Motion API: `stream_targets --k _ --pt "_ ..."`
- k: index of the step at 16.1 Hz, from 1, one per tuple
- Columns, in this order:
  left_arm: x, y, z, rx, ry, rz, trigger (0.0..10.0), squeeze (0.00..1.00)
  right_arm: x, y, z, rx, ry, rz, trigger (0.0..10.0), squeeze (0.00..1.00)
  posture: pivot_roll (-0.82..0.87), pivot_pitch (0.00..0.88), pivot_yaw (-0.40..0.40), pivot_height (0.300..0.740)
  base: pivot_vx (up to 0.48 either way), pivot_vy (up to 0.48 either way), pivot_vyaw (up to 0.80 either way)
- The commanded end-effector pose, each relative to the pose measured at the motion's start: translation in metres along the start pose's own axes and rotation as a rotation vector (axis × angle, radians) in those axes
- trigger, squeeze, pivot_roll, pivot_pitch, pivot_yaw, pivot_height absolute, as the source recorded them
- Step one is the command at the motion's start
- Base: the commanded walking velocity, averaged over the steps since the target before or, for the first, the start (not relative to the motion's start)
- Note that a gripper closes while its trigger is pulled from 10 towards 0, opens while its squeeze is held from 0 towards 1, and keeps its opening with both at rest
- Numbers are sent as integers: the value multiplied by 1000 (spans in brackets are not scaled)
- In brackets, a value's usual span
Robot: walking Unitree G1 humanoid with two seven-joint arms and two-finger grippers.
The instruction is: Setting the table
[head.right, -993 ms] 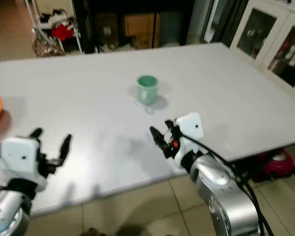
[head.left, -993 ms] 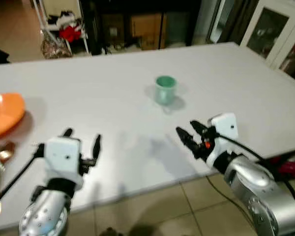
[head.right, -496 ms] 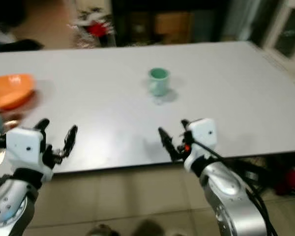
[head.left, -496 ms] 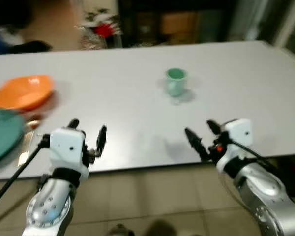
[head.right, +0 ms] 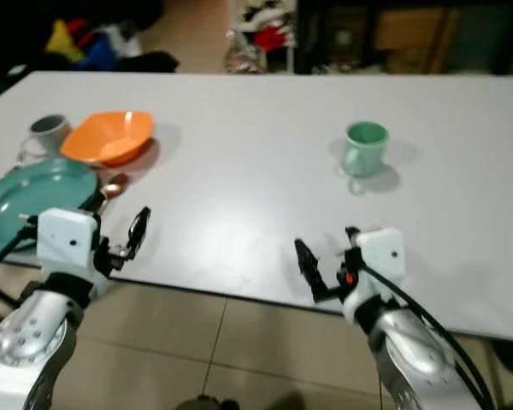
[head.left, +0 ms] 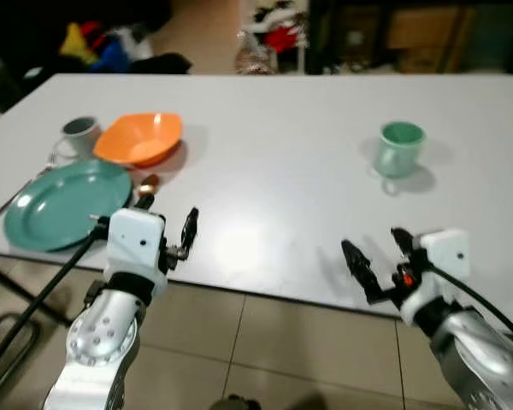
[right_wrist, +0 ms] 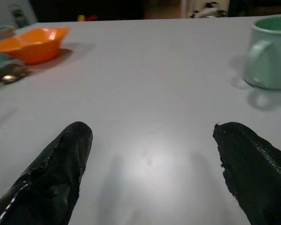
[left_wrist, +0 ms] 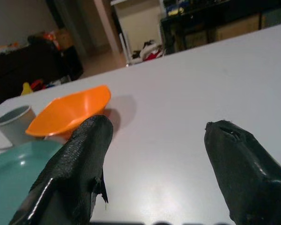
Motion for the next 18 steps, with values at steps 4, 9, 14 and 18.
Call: stream_targets --k 4,9,14,18 --pt "3 -1 -7 32 -22 4 10000 0 6 8 1 -10 19 -14 10000 1000 -164 55 112 740 0 0 800" --pt "17 -3 -5 36 11 29 10000 0 6 27 2 36 48 -17 10000 1000 -179 57 70 740 0 0 800" --pt "25 -2 -4 43 16 40 10000 0 -8 10 10 -35 79 -21 10000 1000 -141 58 94 740 0 0 800" --pt "27 0 -4 43 24 43 10000 0 -12 2 15 -44 97 9 10000 1000 -128 54 105 740 0 0 800"
Point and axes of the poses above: a point about 5 cm out from each wrist's last joint towards the gripper, its own x axis pointing back from the gripper into the wrist, its own y axis along the axis of the wrist's last joint, z = x × y, the point moved 1 cm from there along -x, pointing out of the wrist towards the gripper, and after that the axes turned 15 degrees about -x, right-handed, at the moved point
